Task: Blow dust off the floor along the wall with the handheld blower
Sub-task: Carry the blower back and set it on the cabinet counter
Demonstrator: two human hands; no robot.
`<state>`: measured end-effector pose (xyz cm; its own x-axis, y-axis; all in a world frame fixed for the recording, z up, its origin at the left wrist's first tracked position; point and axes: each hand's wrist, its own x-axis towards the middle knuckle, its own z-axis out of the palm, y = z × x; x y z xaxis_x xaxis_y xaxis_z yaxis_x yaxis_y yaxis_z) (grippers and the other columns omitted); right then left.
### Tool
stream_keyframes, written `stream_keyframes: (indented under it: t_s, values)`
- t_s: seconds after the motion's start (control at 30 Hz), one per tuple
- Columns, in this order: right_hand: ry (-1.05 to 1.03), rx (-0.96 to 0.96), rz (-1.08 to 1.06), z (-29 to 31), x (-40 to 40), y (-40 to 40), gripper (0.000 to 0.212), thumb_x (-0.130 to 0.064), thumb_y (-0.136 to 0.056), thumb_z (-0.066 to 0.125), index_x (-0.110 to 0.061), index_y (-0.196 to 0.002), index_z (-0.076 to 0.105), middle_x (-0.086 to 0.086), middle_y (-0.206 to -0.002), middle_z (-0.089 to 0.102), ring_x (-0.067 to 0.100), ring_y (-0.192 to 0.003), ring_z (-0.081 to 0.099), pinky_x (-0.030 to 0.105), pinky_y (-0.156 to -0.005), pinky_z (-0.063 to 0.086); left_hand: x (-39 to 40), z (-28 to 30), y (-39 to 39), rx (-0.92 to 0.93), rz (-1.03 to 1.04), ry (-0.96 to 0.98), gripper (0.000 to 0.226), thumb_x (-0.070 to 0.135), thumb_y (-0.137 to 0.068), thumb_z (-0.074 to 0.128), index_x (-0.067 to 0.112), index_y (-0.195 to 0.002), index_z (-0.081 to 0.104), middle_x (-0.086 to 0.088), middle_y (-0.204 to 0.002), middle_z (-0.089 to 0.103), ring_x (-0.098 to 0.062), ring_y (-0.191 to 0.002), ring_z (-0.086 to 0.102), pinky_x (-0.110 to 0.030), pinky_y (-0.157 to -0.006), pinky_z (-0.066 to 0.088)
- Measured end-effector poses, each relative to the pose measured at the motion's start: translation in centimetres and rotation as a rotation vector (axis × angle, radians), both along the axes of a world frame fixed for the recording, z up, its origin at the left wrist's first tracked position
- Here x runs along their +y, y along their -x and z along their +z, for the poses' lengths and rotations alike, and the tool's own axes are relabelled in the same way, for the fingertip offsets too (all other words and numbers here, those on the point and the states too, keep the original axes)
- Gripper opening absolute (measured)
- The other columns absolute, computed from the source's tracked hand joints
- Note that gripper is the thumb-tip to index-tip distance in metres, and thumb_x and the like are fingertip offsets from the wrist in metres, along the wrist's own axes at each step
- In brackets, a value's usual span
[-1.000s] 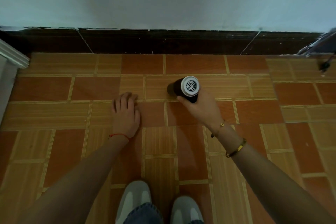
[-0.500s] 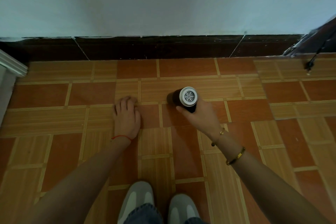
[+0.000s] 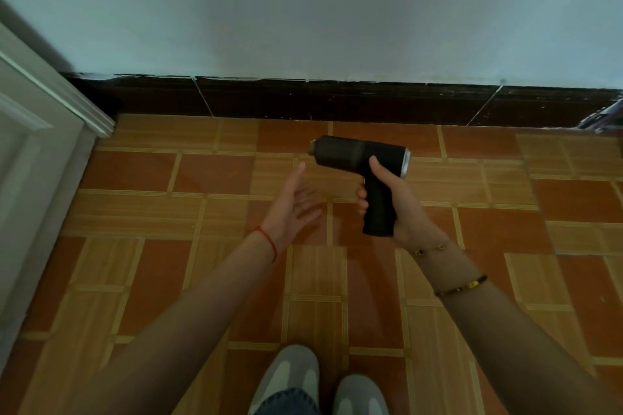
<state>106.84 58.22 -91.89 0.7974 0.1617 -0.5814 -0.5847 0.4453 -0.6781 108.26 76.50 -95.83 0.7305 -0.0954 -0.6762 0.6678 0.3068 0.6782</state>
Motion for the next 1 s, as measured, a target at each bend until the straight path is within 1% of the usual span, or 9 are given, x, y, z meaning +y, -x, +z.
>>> stream_keyframes:
  t_s: [0.07, 0.2, 0.3, 0.37, 0.5, 0.6, 0.7, 0.8, 1.0]
  values:
    - [-0.054, -0.012, 0.027, 0.2, 0.7, 0.0, 0.031, -0.040, -0.089, 0.062, -0.009, -0.092, 0.059, 0.003, -0.066, 0.054, 0.014, -0.052, 0.051, 0.022, -0.050, 0.048, -0.2, 0.4, 0.4, -0.040, -0.038, 0.069, 0.090, 0.063, -0.069, 0.067, 0.017, -0.143, 0.044, -0.004, -0.132, 0.058, -0.020, -0.121, 0.056, -0.039, -0.101, 0.048]
    - [-0.057, -0.002, 0.099, 0.3, 2.4, 0.4, 0.033, -0.041, -0.089, 0.062, -0.009, -0.086, 0.060, 0.004, -0.067, 0.056, 0.015, -0.054, 0.052, 0.023, -0.053, 0.049, -0.3, 0.7, 0.5, -0.136, -0.006, 0.143, 0.058, 0.051, -0.079, 0.065, 0.019, -0.128, 0.059, -0.005, -0.125, 0.066, -0.020, -0.118, 0.062, -0.037, -0.101, 0.050]
    - [-0.030, 0.018, 0.152, -0.1, 3.2, 0.7, 0.035, -0.044, -0.089, 0.062, -0.010, -0.082, 0.062, 0.004, -0.068, 0.059, 0.016, -0.054, 0.054, 0.023, -0.054, 0.050, 0.0, 0.8, 0.4, -0.168, 0.040, 0.135, 0.048, 0.041, -0.090, 0.062, 0.015, -0.130, 0.058, -0.005, -0.118, 0.067, -0.016, -0.107, 0.067, -0.028, -0.083, 0.056]
    - [-0.024, 0.026, 0.177, -0.6, 3.4, 0.8, 0.037, -0.046, -0.088, 0.062, -0.010, -0.079, 0.062, 0.005, -0.069, 0.060, 0.017, -0.055, 0.055, 0.025, -0.056, 0.049, 0.1, 0.6, 0.5, -0.163, 0.066, 0.135, 0.044, 0.036, -0.092, 0.062, 0.012, -0.129, 0.058, -0.007, -0.116, 0.067, -0.015, -0.100, 0.069, -0.025, -0.077, 0.057]
    - [-0.040, 0.035, 0.187, -1.0, 3.6, 0.7, 0.039, -0.046, -0.088, 0.062, -0.009, -0.077, 0.059, 0.006, -0.069, 0.057, 0.018, -0.056, 0.054, 0.025, -0.054, 0.049, 0.3, 0.2, 0.8, -0.131, 0.092, 0.140, 0.042, 0.036, -0.091, 0.064, 0.011, -0.125, 0.060, -0.009, -0.115, 0.067, -0.016, -0.097, 0.070, -0.027, -0.081, 0.058]
    - [-0.044, 0.050, 0.185, -1.3, 3.6, 0.6, 0.039, -0.046, -0.088, 0.061, -0.008, -0.078, 0.057, 0.006, -0.068, 0.056, 0.019, -0.056, 0.054, 0.026, -0.053, 0.050, 0.2, 0.0, 0.7, -0.113, 0.097, 0.143, 0.044, 0.036, -0.090, 0.065, 0.012, -0.126, 0.060, -0.012, -0.122, 0.067, -0.019, -0.104, 0.069, -0.031, -0.089, 0.057]
    - [-0.022, 0.051, 0.180, -1.5, 3.7, 0.4, 0.040, -0.044, -0.088, 0.062, -0.005, -0.094, 0.059, 0.005, -0.067, 0.056, 0.018, -0.055, 0.054, 0.025, -0.054, 0.050, 0.3, -0.2, 0.5, -0.112, 0.089, 0.133, 0.051, 0.039, -0.088, 0.066, 0.013, -0.132, 0.056, -0.012, -0.129, 0.065, -0.018, -0.108, 0.069, -0.035, -0.093, 0.055]
    - [0.000, 0.055, 0.181, -2.0, 3.8, -0.1, 0.044, -0.045, -0.088, 0.062, -0.006, -0.108, 0.058, 0.005, -0.066, 0.057, 0.017, -0.055, 0.054, 0.025, -0.055, 0.049, 0.4, -0.5, 0.2, -0.112, 0.086, 0.132, 0.044, 0.038, -0.091, 0.064, 0.016, -0.128, 0.059, -0.009, -0.128, 0.066, -0.015, -0.105, 0.070, -0.038, -0.093, 0.055]
    - [0.116, 0.080, 0.231, -1.1, 4.3, -1.9, 0.041, -0.050, -0.085, 0.065, -0.010, -0.089, 0.061, 0.005, -0.067, 0.060, 0.017, -0.056, 0.057, 0.026, -0.058, 0.052, 0.9, 0.4, -1.1, -0.080, 0.108, 0.122, 0.045, 0.040, -0.090, 0.063, 0.018, -0.129, 0.058, -0.007, -0.128, 0.066, -0.016, -0.112, 0.067, -0.041, -0.090, 0.057]
